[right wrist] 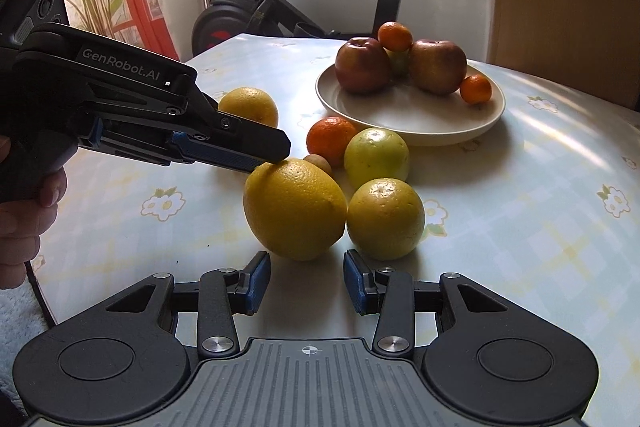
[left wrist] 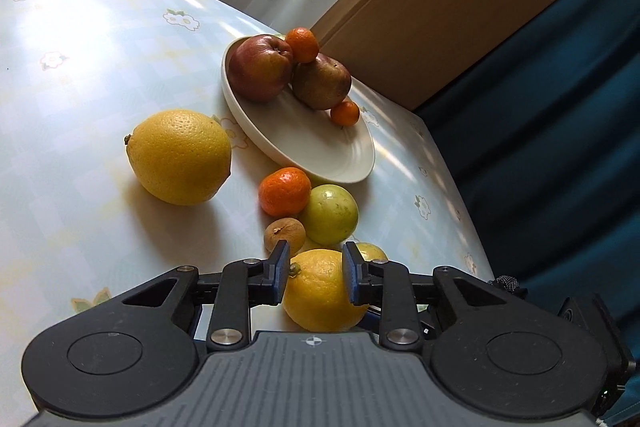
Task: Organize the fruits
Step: 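Close the left tool around the large yellow orange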
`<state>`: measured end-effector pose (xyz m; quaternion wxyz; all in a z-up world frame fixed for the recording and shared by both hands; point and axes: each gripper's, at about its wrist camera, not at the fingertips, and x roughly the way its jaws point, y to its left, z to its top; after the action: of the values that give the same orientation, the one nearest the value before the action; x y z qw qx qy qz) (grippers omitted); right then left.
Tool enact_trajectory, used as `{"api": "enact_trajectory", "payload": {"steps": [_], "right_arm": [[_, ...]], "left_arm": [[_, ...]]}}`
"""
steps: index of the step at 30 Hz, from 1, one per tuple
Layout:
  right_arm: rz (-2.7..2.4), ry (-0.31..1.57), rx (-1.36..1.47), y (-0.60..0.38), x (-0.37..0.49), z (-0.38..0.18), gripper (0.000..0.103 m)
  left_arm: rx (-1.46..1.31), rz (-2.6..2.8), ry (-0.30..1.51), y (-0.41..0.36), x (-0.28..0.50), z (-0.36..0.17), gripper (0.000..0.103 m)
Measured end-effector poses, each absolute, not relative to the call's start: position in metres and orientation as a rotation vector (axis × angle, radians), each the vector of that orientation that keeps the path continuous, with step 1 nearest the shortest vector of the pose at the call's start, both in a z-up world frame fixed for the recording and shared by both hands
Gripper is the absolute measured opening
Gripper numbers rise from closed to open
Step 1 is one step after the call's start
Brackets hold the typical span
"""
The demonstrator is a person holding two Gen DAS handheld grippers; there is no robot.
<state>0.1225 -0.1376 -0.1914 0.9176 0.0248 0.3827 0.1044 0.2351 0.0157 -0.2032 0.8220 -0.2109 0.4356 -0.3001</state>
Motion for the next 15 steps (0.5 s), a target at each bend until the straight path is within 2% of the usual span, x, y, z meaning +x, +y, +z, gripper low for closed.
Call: {"api": "enact_trajectory", "payload": {"steps": [15], "right_arm": [[0.222,0.784,0.020,-0.1326,0.1251,-0.1904,0.039]], "left_arm": [[-0.411,-0.650,0.924,0.0122,0.2341,-0.2007,0.030]]}}
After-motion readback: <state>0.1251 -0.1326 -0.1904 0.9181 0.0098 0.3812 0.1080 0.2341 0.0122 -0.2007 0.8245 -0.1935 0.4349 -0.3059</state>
